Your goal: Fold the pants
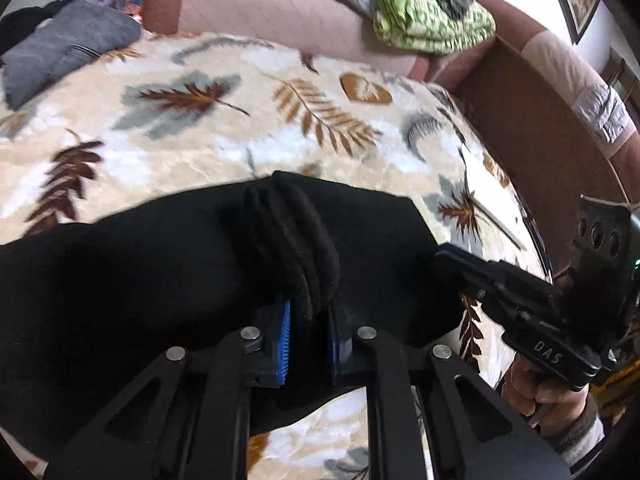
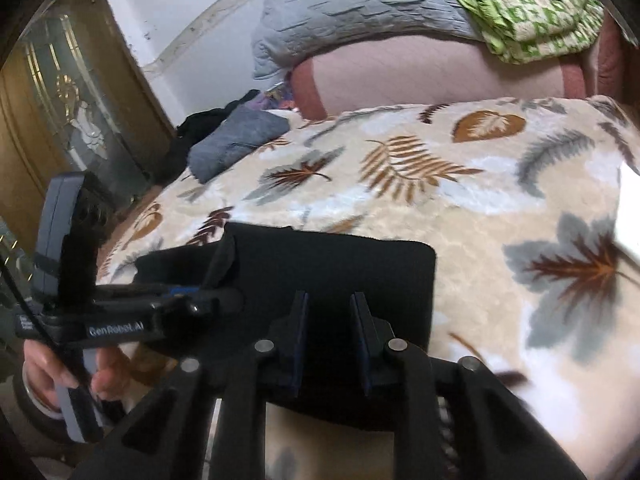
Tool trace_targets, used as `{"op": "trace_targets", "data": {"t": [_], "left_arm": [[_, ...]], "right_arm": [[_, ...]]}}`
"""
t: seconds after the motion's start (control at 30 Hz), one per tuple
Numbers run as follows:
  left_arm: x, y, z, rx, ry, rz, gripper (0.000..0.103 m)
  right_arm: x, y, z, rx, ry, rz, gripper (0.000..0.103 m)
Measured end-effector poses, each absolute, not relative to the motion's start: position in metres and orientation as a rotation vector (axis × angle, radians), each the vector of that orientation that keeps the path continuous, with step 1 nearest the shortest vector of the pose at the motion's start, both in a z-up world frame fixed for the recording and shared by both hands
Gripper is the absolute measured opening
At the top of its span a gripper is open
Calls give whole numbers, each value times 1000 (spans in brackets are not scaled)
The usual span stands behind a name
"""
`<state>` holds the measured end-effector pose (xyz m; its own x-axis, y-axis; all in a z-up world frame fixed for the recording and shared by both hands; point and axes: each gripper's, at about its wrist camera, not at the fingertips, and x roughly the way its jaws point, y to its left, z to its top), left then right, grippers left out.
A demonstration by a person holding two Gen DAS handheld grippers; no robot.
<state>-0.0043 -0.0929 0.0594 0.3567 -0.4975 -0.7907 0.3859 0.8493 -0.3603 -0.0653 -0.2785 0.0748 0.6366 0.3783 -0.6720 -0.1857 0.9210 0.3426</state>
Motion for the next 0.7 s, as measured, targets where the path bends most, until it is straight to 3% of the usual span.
{"op": "trace_targets", "data": {"t": [0.23, 0.5, 0.7], "left_arm": [[-13, -90, 41, -88, 1103, -524, 17], [-19, -72, 49, -91, 1060, -435, 50], [-30, -58, 59, -44, 1007, -366, 58]], "right_arm": [[-55, -258, 48, 218, 896, 325, 23], [-63, -237, 69, 184, 858, 382, 29], [-64, -214, 73, 160, 845, 429, 30]]}}
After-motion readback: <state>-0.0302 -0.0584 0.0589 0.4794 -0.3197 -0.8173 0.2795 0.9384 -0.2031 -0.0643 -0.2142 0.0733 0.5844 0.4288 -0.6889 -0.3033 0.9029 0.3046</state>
